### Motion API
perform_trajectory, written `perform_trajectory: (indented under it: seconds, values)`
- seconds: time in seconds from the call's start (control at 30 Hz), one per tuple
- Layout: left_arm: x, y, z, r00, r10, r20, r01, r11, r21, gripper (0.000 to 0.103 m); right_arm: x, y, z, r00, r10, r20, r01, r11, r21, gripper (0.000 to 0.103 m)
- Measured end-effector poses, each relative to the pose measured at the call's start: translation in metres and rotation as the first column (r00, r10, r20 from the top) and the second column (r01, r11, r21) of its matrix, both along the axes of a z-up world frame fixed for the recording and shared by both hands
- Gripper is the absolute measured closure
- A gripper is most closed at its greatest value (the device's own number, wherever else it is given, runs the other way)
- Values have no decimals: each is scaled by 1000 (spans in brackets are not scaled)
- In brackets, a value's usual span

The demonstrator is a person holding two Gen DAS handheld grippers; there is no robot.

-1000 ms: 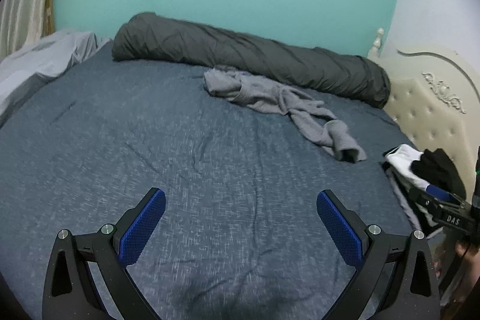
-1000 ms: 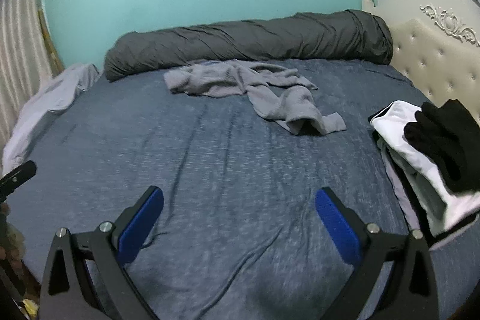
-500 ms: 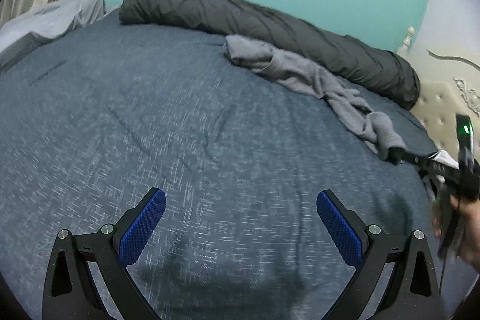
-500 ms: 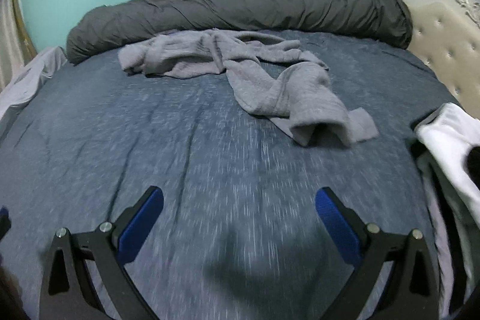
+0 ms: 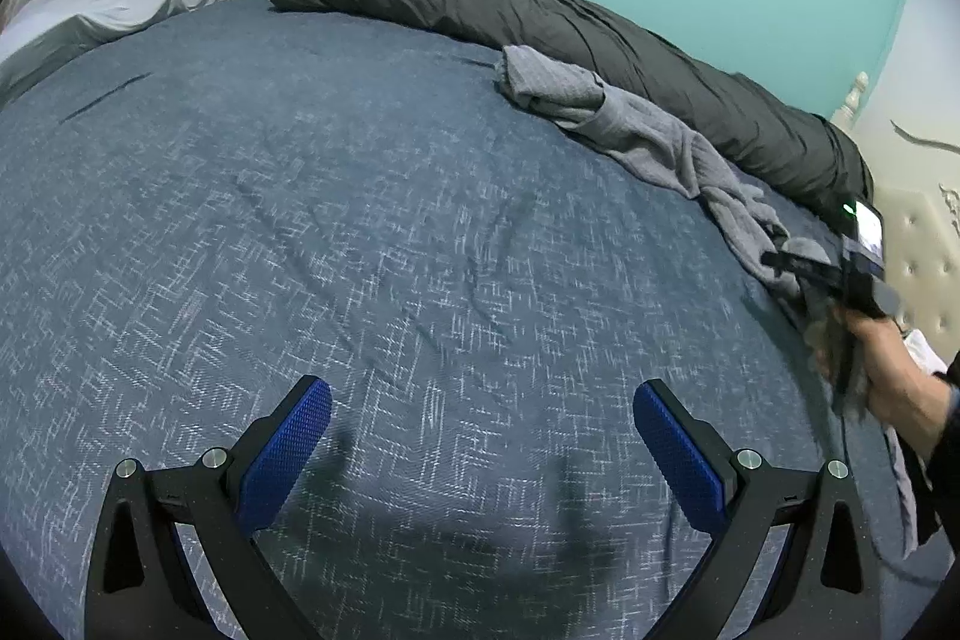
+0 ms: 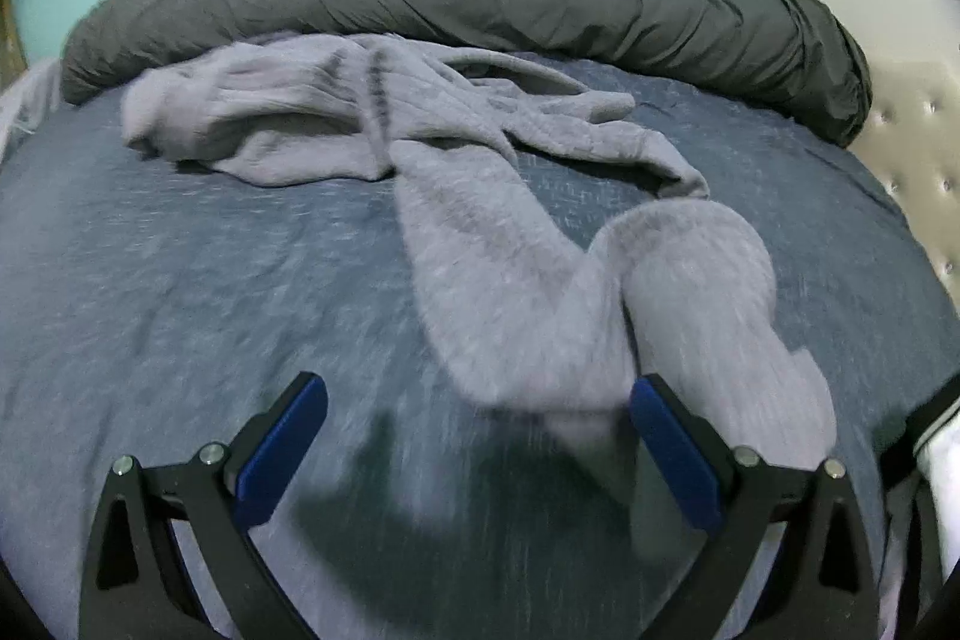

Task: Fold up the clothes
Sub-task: 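Reach the right gripper to the grey hoodie sleeve and close on it, then lift the hoodie sleeve with the right gripper and pull it toward the left tool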

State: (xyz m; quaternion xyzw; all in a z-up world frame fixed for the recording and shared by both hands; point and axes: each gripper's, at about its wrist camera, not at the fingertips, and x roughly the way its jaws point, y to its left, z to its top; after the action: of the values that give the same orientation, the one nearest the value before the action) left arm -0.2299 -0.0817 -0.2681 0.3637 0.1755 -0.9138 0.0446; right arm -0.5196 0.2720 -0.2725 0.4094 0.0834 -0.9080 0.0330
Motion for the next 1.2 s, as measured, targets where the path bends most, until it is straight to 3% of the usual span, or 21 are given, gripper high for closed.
perform_trajectory:
  seconds: [0.13,0.2,0.27,0.3,0.37,0.47,0.63,0.87,1.03,1.2]
  values:
    - [-3,-2,-6,1000,4,9,-4,1000,-12,0,-29,-7,-17,1000,-13,-8,13,998,68,3]
    - [-5,-3,-9,1000,6,13,-6,1000,-7,0,-40,-6,-26,999,-40,6,40,995,88,14]
    - [-7,-5,-11,1000,3,14,-3,1000,-1,0,-47,-4,-34,998,-59,27,56,994,98,37]
    - [-8,-4,-11,1000,-2,12,2,1000,-3,0,-47,-2,-35,998,-57,31,54,994,91,42]
    - [-9,-4,-10,1000,-4,8,4,1000,-15,0,-45,2,-32,998,-60,22,58,995,81,69]
    - [-5,-2,-5,1000,-9,-5,9,1000,-18,0,-35,8,-21,999,-49,10,48,996,70,84]
    - [1,1,5,999,-17,-29,16,1000,-22,0,4,9,15,999,30,-36,-30,1000,-5,87]
    - [12,12,25,996,-23,-88,21,999,-28,0,107,4,59,978,199,-62,-204,974,-97,88]
    - [26,23,38,992,-50,-118,47,998,-29,0,201,21,63,964,265,-14,-264,954,-141,88]
    - [35,19,42,990,-63,-124,58,998,-37,0,267,53,44,966,252,56,-240,956,-170,88]
